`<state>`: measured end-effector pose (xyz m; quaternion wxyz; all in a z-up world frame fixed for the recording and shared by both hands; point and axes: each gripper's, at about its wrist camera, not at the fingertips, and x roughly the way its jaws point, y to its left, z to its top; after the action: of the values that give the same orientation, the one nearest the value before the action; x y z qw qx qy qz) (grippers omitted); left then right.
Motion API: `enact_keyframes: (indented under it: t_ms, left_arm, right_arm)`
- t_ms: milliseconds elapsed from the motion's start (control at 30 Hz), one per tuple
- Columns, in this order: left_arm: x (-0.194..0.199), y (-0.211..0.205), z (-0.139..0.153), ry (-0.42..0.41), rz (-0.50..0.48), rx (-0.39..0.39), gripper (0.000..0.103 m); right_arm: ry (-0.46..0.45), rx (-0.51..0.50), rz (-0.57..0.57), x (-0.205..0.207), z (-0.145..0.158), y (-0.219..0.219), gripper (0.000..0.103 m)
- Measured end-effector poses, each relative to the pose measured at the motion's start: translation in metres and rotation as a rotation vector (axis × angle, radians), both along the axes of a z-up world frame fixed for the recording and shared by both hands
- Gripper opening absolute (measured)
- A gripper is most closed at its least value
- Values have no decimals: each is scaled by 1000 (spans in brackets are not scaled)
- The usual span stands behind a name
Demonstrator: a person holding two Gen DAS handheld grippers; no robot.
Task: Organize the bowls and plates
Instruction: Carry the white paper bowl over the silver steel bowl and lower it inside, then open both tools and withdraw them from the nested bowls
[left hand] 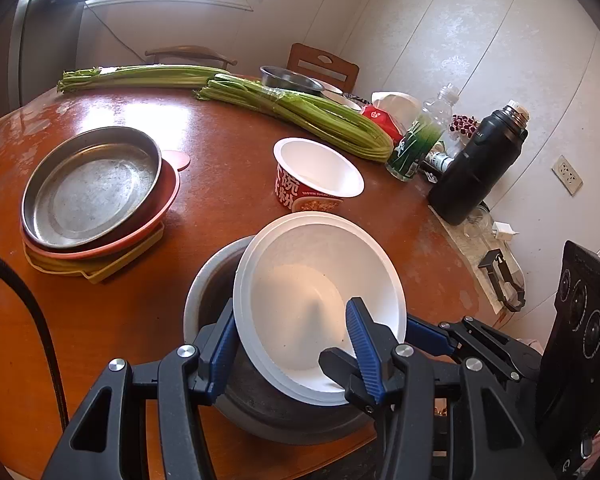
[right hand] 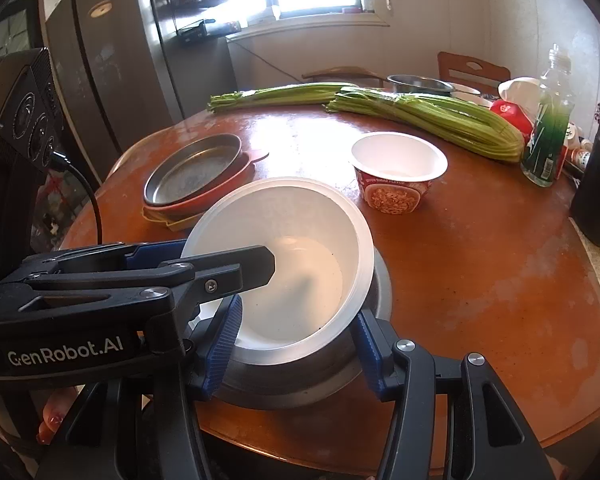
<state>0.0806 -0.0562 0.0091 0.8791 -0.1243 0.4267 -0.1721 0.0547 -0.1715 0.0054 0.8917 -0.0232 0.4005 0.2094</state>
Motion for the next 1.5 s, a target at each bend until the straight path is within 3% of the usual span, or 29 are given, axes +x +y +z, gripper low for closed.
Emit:
enact_keyframes:
  t_ms: [467,1500]
  left_arm:
    - [3,2,-6,8,3,5,52]
    - [-6,11,1,-32,32,27,52]
  right_arm:
    - [21,-7,-5,1,-9,4,57]
    - [-46,-36,-56,-2,-1,-6,57]
